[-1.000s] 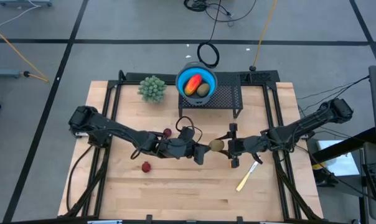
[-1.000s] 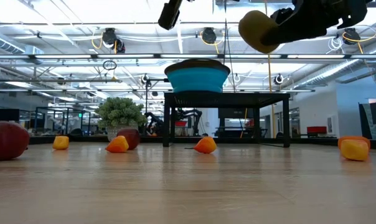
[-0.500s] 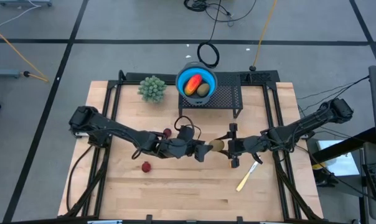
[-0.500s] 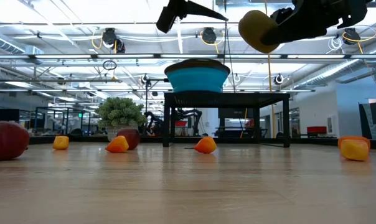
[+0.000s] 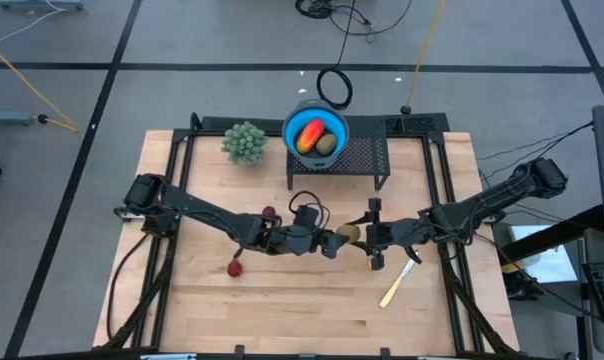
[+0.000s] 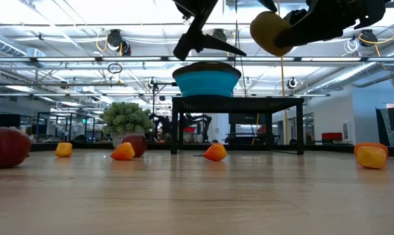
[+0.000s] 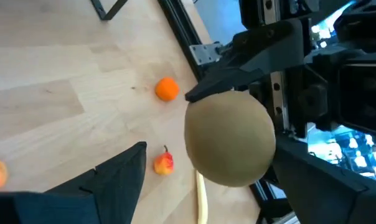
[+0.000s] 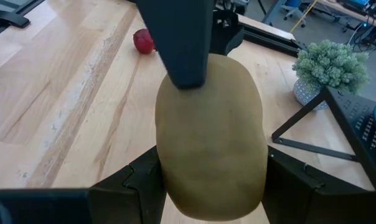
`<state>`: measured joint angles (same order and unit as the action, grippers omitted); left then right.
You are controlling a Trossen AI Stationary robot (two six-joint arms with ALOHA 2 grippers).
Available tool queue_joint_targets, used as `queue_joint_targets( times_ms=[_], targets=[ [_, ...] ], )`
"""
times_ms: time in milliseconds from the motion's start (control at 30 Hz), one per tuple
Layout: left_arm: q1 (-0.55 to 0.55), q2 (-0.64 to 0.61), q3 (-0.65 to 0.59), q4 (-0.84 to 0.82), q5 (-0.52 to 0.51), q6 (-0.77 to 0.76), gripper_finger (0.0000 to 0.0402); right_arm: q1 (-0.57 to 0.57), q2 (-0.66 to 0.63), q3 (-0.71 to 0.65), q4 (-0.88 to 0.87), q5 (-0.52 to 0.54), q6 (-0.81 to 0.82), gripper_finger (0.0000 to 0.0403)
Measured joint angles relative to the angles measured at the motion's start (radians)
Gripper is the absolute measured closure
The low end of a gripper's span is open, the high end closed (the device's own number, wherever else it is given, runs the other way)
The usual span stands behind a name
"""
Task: Pick & Place Fruit
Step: Put the brown kiwi into the blue strainer bowl on the shelf
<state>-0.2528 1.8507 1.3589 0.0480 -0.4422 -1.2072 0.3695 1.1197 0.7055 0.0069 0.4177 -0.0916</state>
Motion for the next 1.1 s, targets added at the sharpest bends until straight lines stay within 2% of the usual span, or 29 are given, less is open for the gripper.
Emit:
queue_joint_targets(
  times_ms=[267,767,1100],
  targets=[
    [0.026,-0.002,0.000,0.067,-0.003,0.026,0.0057,0.000,0.000,0.000,-0.006,-0.001,0.004,0.0204],
    [0.034,-0.002,0.000,0.080,-0.002,0.016,0.0058,-0.010,0.000,0.000,0.047,0.000,0.035,0.0204],
    [0.040,-0.002,0.000,0.081,-0.003,0.046,0.0107,-0.035,0.000,0.000,0.095,0.001,0.088,0.0204]
  ],
)
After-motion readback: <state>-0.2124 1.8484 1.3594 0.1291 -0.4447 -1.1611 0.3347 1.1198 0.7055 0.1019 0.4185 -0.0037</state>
